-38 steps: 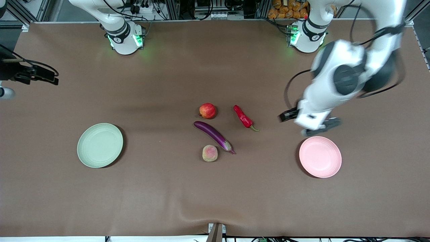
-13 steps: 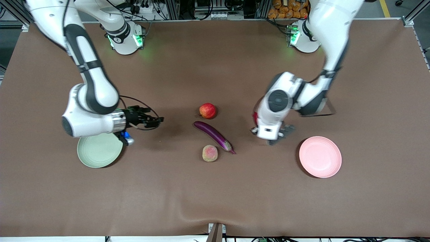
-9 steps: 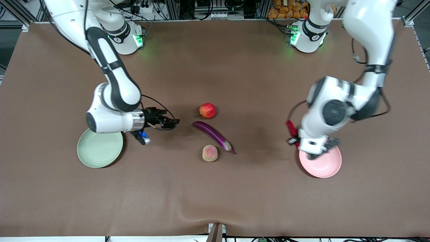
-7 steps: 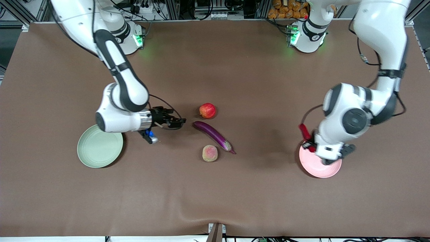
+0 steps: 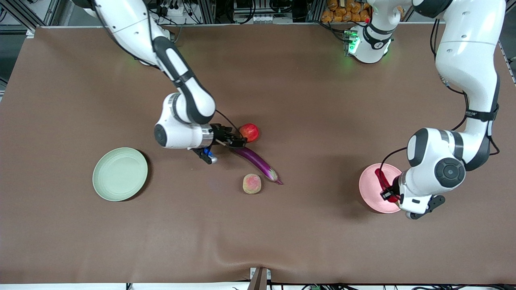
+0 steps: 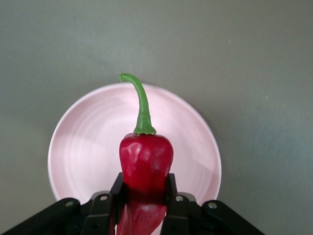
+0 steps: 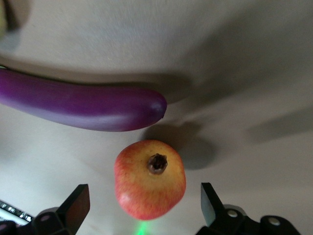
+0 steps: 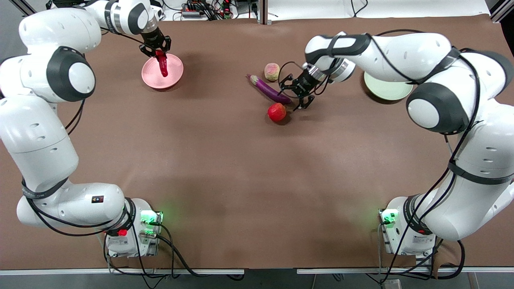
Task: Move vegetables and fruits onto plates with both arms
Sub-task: 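Lower the chili onto the pink plate while the right gripper grasps the pomegranate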
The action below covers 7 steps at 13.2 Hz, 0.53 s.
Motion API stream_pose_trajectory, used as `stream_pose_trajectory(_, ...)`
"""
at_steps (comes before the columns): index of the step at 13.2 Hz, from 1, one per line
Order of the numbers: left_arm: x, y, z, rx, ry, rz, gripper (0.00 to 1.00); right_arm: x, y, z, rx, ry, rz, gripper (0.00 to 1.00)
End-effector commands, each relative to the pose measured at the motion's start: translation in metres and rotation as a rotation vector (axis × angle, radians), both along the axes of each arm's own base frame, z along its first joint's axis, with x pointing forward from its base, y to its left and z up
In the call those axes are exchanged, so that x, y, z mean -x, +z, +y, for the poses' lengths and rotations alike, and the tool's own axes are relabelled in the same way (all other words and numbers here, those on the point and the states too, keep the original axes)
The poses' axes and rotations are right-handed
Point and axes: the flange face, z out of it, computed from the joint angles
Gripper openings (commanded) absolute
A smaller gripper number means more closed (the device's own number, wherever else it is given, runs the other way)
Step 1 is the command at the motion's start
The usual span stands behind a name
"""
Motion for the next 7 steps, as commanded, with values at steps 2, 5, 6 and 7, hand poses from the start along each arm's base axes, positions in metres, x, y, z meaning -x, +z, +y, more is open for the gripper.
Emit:
stream_pose_trajectory(2,-0.009,-0.021,0.013,-0.063,-0.034,-0.021,0.0,0.023,-0.015,0.015,0.028,-0.008,0.002,1.0)
stream_pose_trajectory(5,-0.008,-0.022,0.03,-0.096,-0.03,-0.022,0.69,0.037,-0.02,0.029,0.045,-0.005,-0.019,1.0)
stream_pose_trajectory(6,-0.007,-0.022,0.04,-0.094,-0.009,-0.013,1.0,0.042,-0.022,0.034,0.048,-0.029,-0.032,1.0)
stream_pose_trajectory(7,-0.003,-0.022,0.043,-0.097,-0.018,-0.005,1.0,0.043,-0.021,0.038,0.052,-0.06,-0.062,1.0)
